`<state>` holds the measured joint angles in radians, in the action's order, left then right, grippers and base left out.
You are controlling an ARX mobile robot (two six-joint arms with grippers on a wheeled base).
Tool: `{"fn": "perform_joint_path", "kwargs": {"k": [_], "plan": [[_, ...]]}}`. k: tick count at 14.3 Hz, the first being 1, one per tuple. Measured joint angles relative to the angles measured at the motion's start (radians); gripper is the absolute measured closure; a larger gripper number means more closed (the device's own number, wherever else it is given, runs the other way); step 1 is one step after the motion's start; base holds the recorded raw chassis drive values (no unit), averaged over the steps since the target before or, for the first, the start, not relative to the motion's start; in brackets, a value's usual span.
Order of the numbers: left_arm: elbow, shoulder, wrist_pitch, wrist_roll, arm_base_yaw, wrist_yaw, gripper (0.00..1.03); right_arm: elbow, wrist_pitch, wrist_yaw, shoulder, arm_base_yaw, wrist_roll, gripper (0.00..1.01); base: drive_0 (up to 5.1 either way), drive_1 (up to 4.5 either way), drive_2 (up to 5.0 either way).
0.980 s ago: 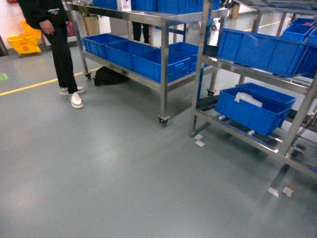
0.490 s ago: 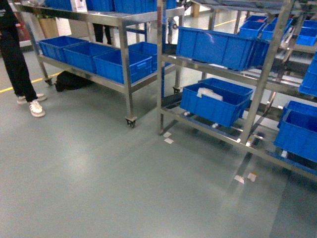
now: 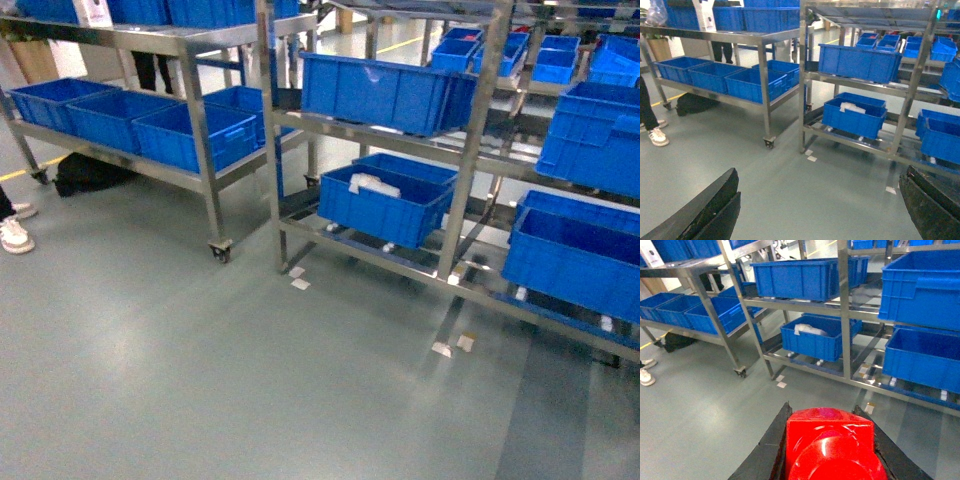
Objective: Pick red block from blue box to shelf
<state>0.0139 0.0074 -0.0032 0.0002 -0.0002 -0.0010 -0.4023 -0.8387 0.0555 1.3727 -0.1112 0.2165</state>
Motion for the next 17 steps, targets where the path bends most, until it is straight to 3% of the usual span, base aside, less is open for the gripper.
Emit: {"fn": "perform_joint_path", "kwargs": {"k": [11, 17], "plan": [[0.000, 0.000, 0.000, 0.000, 0.000, 0.000, 0.05, 0.000, 0.000, 0.000, 0.000, 0.000, 0.000, 0.74, -1.6, 2.52, -5.8], [0.000, 0.000, 0.000, 0.000, 0.000, 0.000, 0.05, 0.000, 0.000, 0.000, 0.000, -0.001, 0.000, 0.74, -1.6, -1.08, -2.1]]}}
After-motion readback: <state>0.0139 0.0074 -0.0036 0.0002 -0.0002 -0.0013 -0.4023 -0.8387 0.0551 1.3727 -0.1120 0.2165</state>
